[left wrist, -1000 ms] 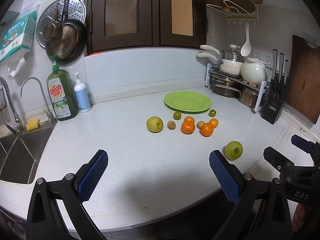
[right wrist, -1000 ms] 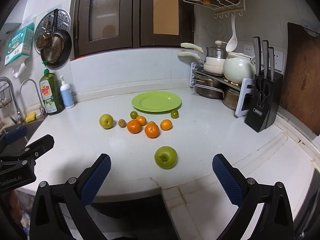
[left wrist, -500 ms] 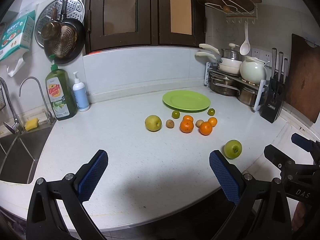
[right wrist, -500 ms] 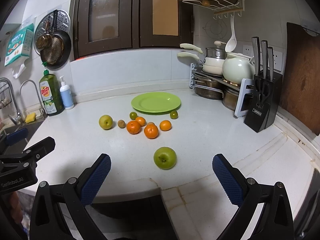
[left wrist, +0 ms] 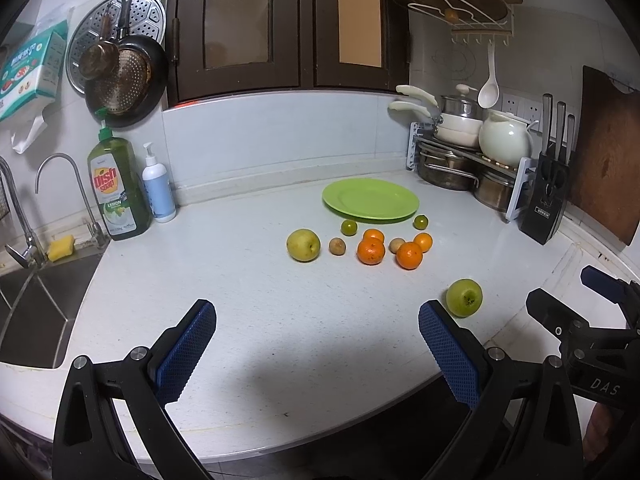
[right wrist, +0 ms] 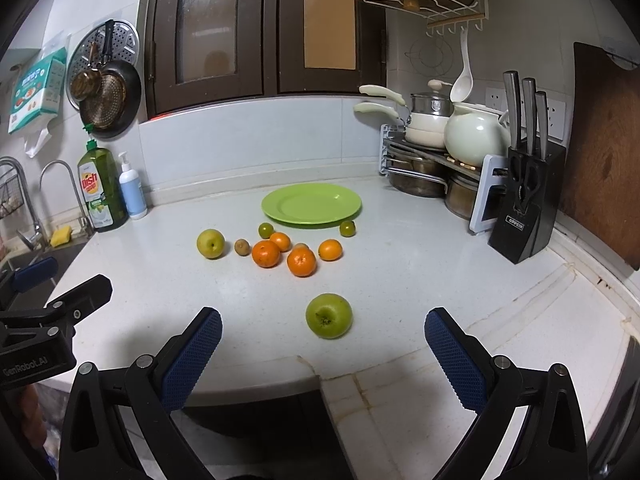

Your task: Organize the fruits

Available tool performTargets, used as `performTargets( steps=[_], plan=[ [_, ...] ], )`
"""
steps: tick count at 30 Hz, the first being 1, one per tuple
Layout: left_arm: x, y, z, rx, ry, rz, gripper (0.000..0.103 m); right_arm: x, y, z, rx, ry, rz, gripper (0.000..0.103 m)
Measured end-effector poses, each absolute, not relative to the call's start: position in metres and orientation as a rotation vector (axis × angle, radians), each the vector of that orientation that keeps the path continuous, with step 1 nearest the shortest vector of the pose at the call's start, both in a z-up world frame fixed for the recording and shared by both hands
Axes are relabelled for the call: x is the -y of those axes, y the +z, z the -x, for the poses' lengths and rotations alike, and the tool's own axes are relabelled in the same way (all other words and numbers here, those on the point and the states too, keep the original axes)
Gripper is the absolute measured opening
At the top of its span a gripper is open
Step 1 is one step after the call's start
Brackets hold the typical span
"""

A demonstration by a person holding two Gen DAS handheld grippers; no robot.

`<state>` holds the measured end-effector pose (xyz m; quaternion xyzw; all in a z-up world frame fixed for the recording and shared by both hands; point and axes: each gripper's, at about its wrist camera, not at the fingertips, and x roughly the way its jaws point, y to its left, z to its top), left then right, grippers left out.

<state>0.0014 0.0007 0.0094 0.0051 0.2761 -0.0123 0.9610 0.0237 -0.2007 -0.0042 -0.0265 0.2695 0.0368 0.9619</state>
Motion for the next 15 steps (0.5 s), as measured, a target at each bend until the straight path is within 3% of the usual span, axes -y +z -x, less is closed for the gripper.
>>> performTargets(
  steps=[15],
  plan=[
    [0.0,0.006,-0.013,-0.577,-0.041,-0.019,0.103,0.203,-0.009,-0.031,-0.565,0.066,0.046,0.102]
  ],
)
